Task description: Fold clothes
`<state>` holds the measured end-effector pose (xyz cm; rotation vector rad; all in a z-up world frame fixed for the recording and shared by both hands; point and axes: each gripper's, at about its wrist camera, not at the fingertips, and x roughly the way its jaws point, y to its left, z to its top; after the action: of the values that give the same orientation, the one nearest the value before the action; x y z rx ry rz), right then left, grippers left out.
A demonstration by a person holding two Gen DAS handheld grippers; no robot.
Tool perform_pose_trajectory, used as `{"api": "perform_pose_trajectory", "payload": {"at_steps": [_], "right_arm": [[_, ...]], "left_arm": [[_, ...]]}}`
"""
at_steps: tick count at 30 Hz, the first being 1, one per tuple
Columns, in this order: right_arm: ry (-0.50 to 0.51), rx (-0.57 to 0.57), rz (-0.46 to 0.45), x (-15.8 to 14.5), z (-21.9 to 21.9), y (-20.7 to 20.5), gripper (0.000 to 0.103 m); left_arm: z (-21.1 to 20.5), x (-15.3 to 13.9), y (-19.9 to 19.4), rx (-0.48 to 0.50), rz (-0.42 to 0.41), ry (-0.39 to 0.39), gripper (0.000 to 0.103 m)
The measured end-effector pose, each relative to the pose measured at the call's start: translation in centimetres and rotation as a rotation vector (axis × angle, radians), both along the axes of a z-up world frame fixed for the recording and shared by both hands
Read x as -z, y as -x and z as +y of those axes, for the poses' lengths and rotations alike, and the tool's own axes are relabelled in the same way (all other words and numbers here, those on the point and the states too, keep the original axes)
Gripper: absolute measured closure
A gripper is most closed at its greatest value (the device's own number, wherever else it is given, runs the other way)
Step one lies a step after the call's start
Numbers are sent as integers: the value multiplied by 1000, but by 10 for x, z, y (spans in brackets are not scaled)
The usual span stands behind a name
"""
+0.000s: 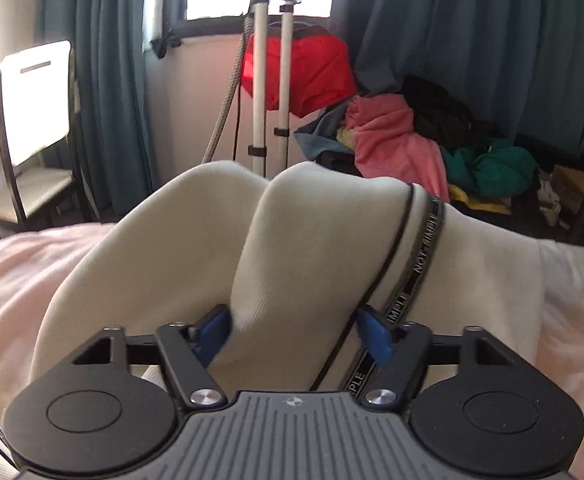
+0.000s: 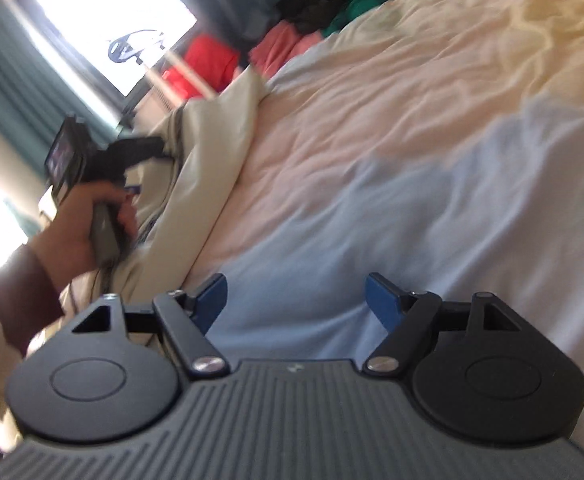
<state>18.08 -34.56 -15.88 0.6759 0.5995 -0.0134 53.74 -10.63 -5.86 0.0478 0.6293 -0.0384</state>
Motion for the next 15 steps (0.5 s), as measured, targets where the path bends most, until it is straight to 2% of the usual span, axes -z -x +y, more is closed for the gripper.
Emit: {"api": "perform_pose_trajectory", "payload": {"at_steps": [1, 2, 4, 6, 13, 15], "right_arm": [[11, 31, -4, 0, -4, 2, 25], [16, 50, 0, -1, -7, 4, 25], [5, 69, -1, -1, -12, 7, 25], [18, 80, -20, -7, -15, 13, 25], [88, 152, -121, -35, -30, 49, 25], [105, 191, -154, -43, -37, 63, 24]], "left_arm": [[-8, -1, 5, 0, -13, -31, 73], [-14, -4, 12, 8, -17, -47, 97], [-27, -12, 27, 43, -16, -58, 97], [-42, -29, 54, 101, -56, -55, 98], [-99, -67, 217, 450, -190, -133, 98], [-104, -56, 272, 505, -188, -90, 98]]}}
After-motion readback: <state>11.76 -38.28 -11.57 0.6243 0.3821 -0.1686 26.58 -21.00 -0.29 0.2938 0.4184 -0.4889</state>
